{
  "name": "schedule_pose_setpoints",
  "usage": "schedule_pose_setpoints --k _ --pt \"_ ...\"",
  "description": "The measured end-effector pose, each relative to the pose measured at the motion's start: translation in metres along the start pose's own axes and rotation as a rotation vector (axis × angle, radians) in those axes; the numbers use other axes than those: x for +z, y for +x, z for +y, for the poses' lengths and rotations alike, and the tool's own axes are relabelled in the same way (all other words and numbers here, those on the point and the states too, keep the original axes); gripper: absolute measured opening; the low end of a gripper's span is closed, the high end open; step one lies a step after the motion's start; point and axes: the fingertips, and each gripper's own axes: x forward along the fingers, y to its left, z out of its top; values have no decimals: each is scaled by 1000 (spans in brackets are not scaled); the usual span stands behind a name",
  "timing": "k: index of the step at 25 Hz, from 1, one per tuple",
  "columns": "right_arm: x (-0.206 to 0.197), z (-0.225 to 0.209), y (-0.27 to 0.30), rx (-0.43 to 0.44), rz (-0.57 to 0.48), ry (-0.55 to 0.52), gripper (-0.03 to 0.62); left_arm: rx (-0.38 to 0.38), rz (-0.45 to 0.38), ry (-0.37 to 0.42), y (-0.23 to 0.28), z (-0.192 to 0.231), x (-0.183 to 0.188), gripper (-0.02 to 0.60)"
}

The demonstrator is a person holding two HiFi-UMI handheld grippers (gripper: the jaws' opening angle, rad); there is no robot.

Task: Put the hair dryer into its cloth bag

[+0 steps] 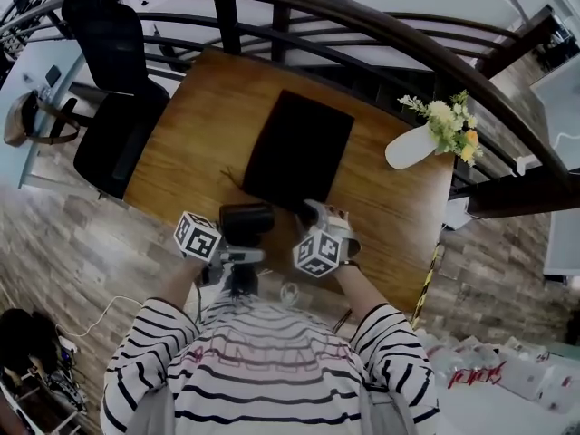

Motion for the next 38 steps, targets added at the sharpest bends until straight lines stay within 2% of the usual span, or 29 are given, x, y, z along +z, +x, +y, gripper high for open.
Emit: schedule_pose_setpoints --k 4,11,18,21,24,27,29,31,36,38 --pt "2 -5 6 5 3 27 18 -16 22 -11 -6 3 -2 282" --pt "15 -17 -5 75 -82 301 14 -59 67 -12 3 6 0 282" --pt "27 -34 -22 126 -173 500 14 -132 153 -26 36 9 0 282" --pt "31 -40 -27 134 -188 531 14 -146 157 -33 47 10 5 283" --pt "32 -42 -30 138 -200 555 14 -138 81 -46 52 14 23 282" --pt "35 -43 -33 146 -213 577 14 -130 -4 -92 53 24 42 282" --pt "39 -43 -34 151 -220 591 14 -148 -26 -125 54 26 48 282" --pt "43 -46 -36 153 -229 608 14 -173 -15 -136 57 22 48 282" --pt "59 -49 -37 164 -259 617 14 -202 73 -123 71 16 33 282" --pt "62 -46 -38 170 -261 605 14 -216 76 -135 75 16 34 284"
